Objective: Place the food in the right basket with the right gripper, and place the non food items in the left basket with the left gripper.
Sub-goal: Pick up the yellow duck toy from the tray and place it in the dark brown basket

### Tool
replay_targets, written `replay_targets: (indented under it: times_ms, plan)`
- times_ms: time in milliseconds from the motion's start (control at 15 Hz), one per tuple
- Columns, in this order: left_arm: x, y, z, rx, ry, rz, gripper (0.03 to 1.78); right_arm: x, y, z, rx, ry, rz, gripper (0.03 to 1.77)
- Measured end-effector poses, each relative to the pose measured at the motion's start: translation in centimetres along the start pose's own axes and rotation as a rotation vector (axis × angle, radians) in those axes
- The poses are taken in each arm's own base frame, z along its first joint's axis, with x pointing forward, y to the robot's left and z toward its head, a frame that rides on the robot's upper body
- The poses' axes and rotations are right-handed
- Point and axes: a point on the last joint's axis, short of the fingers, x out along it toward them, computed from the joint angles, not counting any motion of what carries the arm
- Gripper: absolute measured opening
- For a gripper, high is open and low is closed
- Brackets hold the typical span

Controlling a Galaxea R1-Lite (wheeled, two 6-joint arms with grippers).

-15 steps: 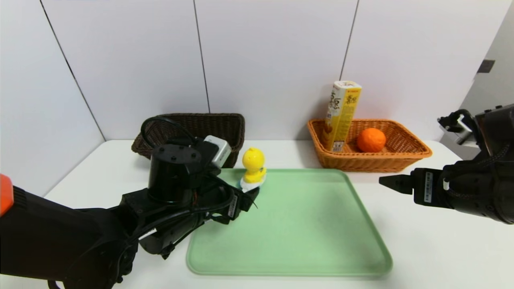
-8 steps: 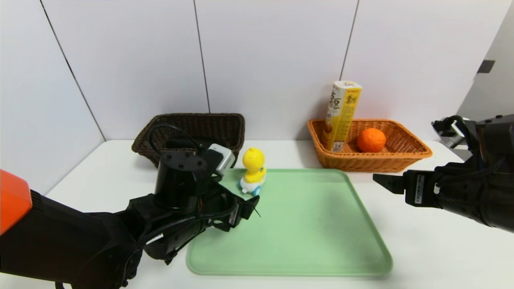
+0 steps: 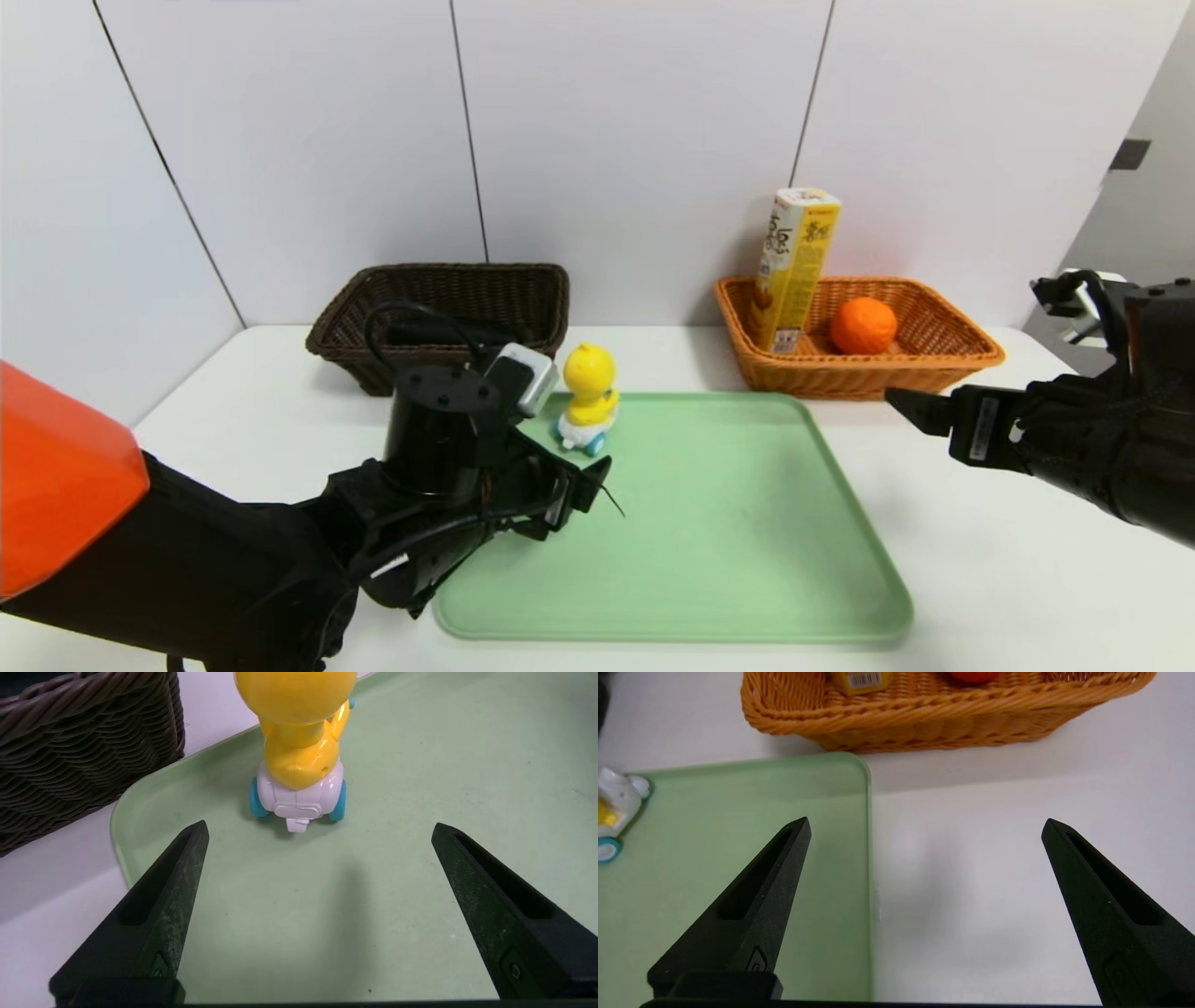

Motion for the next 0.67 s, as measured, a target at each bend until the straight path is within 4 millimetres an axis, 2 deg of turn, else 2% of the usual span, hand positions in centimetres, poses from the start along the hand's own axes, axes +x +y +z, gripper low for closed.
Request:
replay_targets:
  times_ms: [467, 667]
  plan:
    - [2.4, -0.4, -1.0, -0.022, -0.083, 0.049, 1.69, 0.9, 0.4, -0.7, 0.014, 0.006, 0.071, 1.71]
    - [2.9, -0.5, -1.4, -0.021, -0.071, 0.040, 1.69, 1.4, 0.5, -1.4, 0.008, 0.028, 0.077, 1.71]
